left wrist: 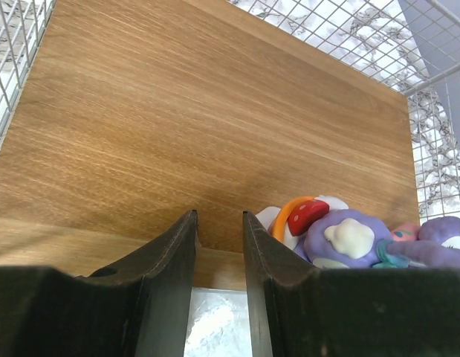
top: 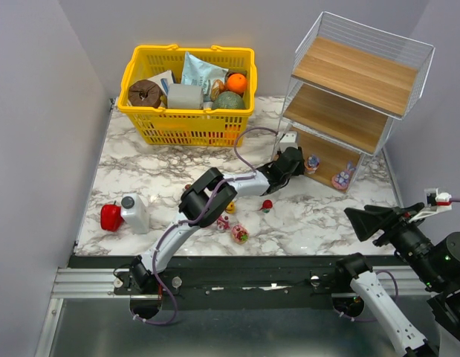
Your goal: Place and organize the plastic toys onto the shelf
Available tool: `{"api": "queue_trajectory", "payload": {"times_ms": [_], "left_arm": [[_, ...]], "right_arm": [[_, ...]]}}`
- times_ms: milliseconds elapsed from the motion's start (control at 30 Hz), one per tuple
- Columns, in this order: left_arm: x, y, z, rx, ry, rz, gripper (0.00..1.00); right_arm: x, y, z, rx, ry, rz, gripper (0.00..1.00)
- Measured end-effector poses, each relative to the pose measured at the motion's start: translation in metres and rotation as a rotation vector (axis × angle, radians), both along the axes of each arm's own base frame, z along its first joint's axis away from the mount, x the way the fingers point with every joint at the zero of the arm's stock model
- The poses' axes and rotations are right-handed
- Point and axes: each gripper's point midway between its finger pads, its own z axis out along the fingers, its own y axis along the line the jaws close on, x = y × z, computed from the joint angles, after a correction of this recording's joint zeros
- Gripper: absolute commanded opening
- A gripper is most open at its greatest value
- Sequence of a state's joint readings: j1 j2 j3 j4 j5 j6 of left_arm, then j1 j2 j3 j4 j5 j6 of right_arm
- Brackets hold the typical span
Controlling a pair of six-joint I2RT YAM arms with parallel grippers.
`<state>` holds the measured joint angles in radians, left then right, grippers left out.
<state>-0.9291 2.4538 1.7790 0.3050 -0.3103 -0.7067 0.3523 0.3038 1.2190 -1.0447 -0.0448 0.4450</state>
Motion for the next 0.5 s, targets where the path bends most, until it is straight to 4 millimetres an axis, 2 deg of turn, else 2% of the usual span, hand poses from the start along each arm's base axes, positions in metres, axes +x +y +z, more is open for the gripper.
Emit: {"api": "queue_trajectory", "payload": {"times_ms": [500], "left_arm": [[-0.013,-0.014,0.0,-0.041,0.022,0.013,0.39]], "right_arm": [[-0.002,-0.002,0.001,0.002,-0.008,-0.008,0.77]]}}
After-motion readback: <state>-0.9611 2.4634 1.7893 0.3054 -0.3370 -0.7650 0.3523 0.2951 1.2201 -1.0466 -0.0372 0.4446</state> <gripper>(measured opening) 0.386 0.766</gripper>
